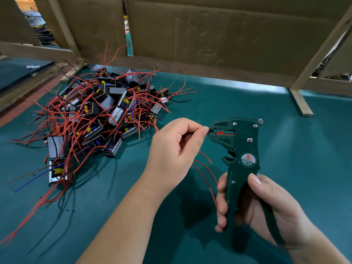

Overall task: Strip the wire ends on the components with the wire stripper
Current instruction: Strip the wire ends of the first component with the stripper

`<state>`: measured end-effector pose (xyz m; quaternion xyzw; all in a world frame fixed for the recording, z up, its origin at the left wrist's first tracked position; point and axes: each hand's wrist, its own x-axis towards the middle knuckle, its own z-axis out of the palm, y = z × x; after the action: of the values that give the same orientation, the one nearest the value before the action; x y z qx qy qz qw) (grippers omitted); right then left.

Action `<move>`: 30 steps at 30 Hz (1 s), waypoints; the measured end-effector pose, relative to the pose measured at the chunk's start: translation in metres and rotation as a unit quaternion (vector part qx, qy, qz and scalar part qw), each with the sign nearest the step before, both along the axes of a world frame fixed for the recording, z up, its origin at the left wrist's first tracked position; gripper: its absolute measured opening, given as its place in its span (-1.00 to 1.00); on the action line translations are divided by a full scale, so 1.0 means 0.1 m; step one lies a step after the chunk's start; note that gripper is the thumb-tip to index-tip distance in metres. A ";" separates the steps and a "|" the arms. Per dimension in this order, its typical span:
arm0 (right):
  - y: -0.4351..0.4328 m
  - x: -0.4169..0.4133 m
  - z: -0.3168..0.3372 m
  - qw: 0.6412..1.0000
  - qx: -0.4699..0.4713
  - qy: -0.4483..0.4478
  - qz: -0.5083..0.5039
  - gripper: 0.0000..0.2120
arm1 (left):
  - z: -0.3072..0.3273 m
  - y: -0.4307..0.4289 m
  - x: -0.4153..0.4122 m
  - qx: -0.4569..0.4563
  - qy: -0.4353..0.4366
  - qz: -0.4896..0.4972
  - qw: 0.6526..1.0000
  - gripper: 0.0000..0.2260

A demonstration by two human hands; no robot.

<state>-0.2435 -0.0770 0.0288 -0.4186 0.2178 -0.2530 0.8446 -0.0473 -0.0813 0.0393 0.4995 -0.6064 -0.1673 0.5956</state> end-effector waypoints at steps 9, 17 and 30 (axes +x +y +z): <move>0.02 0.02 0.01 1.000 0.000 0.024 -0.019 -0.45 | -0.01 -0.01 0.01 -0.011 -0.027 0.011 1.000 -0.85; 0.04 0.17 0.05 0.972 0.032 0.132 -0.190 -0.49 | -0.12 -0.05 0.08 0.085 -0.124 0.015 0.988 -0.77; 0.03 0.01 0.06 0.983 -0.099 -0.067 -0.141 -0.50 | -0.09 -0.18 0.05 0.166 0.414 0.023 0.895 -0.72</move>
<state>-0.2423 -0.0741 0.0349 -0.4469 0.1920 -0.4175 0.7675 -0.0424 -0.0994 0.0306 0.4906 -0.2568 -0.4433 0.7049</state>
